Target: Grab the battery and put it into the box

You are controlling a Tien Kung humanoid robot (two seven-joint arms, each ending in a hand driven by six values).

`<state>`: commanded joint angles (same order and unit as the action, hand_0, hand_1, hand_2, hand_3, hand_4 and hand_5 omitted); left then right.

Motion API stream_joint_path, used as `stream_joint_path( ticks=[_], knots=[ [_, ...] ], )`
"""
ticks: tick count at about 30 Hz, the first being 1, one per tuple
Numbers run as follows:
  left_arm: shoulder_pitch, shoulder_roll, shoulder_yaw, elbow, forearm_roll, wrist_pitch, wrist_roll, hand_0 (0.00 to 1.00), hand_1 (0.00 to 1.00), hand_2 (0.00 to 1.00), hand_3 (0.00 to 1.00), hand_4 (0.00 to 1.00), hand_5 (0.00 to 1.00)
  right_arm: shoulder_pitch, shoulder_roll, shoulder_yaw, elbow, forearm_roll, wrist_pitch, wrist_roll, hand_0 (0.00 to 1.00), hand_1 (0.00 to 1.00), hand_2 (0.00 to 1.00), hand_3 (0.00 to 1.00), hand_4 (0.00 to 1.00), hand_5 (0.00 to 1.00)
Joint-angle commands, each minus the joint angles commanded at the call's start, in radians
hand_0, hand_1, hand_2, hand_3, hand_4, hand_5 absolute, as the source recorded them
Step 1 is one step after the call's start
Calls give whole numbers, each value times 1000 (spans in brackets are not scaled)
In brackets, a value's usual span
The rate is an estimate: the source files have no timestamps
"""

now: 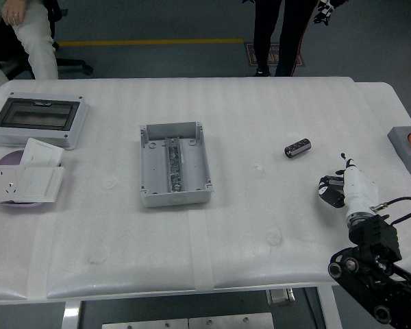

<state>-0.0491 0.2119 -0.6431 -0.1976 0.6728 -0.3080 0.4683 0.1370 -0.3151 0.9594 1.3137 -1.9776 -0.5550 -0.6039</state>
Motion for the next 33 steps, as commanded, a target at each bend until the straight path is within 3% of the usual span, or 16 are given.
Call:
stream_joint_path(
  ticks=[9, 14, 20, 26, 33],
  knots=[
    [0, -2, -1, 0, 3, -1, 1, 411, 605, 476, 422, 81, 2, 9, -8, -13, 22, 8, -2, 18, 692, 591, 614, 871, 474, 122],
    [1, -5, -5, -1, 7, -2, 4, 409, 606, 476, 422, 85, 2, 56, -34, -65, 96, 25, 4, 34, 693, 589, 611, 868, 467, 135],
    [3, -5, -23, -2, 23, -4, 14, 410, 606, 476, 423, 88, 2, 167, -48, -179, 204, 81, 13, 57, 696, 588, 616, 866, 467, 142],
    [3, -4, -33, -2, 29, -8, 20, 409, 607, 476, 422, 94, 2, 287, -8, -306, 245, 156, 21, 112, 705, 597, 621, 869, 473, 158],
    [6, -2, -56, -3, 46, -17, 39, 409, 607, 475, 421, 93, 2, 404, 65, -443, 170, 194, 49, 190, 712, 599, 627, 876, 490, 173]
  ],
)
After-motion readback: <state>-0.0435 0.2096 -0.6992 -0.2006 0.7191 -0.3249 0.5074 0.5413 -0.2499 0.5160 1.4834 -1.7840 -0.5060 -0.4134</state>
